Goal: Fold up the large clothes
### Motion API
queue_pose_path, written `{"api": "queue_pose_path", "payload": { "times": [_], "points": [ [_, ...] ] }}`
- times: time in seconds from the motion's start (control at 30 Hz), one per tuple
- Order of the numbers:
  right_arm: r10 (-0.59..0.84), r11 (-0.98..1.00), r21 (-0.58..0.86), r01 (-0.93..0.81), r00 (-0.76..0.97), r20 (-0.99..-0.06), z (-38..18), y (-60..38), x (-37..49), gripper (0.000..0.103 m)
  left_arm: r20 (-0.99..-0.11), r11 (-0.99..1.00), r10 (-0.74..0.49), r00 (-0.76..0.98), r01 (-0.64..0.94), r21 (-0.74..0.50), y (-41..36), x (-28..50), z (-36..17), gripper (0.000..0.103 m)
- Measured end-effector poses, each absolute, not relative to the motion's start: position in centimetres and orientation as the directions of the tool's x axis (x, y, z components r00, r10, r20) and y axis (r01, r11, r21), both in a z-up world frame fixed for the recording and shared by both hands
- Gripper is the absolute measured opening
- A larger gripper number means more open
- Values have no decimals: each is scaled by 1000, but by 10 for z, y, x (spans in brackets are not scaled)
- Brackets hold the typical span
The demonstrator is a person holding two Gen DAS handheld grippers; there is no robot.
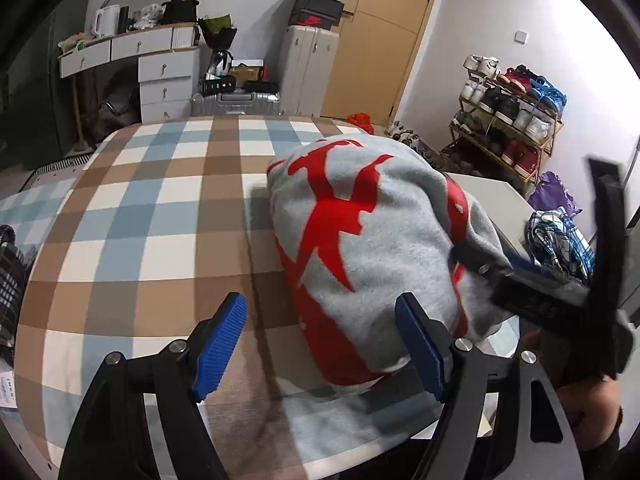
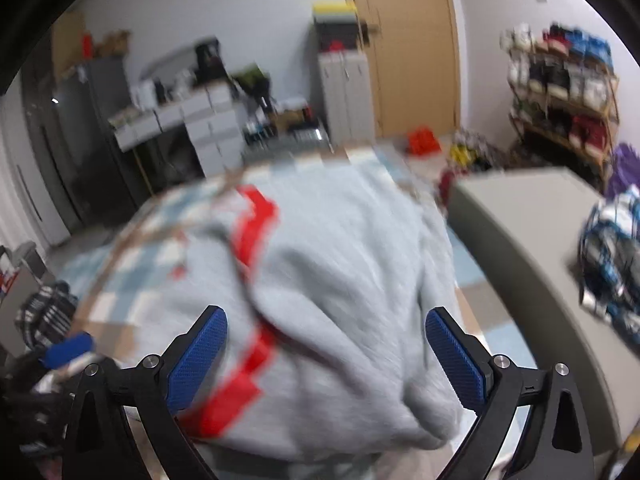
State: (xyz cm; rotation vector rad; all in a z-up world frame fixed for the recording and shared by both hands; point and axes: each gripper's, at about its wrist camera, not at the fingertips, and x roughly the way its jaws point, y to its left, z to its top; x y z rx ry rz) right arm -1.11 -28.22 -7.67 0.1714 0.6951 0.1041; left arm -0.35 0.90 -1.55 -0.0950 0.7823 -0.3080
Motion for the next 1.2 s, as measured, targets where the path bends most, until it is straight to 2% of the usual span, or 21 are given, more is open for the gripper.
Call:
{"api": "queue_pose_path", "payload": {
  "times": [0.13, 0.23, 0.37, 0.63, 0.73, 0.83, 0.97, 1.1, 1.2],
  "points": [
    [212, 967, 250, -45, 685, -697, -98, -294, 6, 102, -678, 959, -277, 680, 239, -152, -3, 0, -14, 73],
    [169, 984, 163, -73, 675, -718, -103, -284, 7, 102, -682, 962, -262, 683, 241, -128, -9, 2, -13, 73],
    [147, 989, 120, -87, 678, -720, -105, -279, 8, 103, -692, 964, -242, 680, 249, -92, -14, 6, -12, 73],
    [207, 977, 186, -102, 646, -735, -117, -294, 20, 103, -708, 961, -231, 667, 270, -60, -22, 11, -15, 74],
    [200, 979, 177, -101, 648, -735, -118, -294, 20, 103, -715, 958, -249, 654, 273, -84, -21, 15, -19, 74],
    [220, 973, 207, -97, 639, -737, -120, -299, 22, 103, -728, 961, -257, 636, 250, -121, -15, 19, -23, 86],
    [233, 970, 224, -97, 637, -735, -122, -304, 21, 103, -735, 947, -317, 600, 241, -211, -8, 19, -29, 86],
    [225, 972, 217, -93, 641, -733, -122, -303, 19, 103, -738, 947, -306, 602, 269, -174, -15, 14, -30, 86],
    [222, 972, 216, -89, 645, -732, -122, -302, 19, 103, -756, 945, -314, 574, 266, -191, -14, 18, -31, 88]
  ]
}}
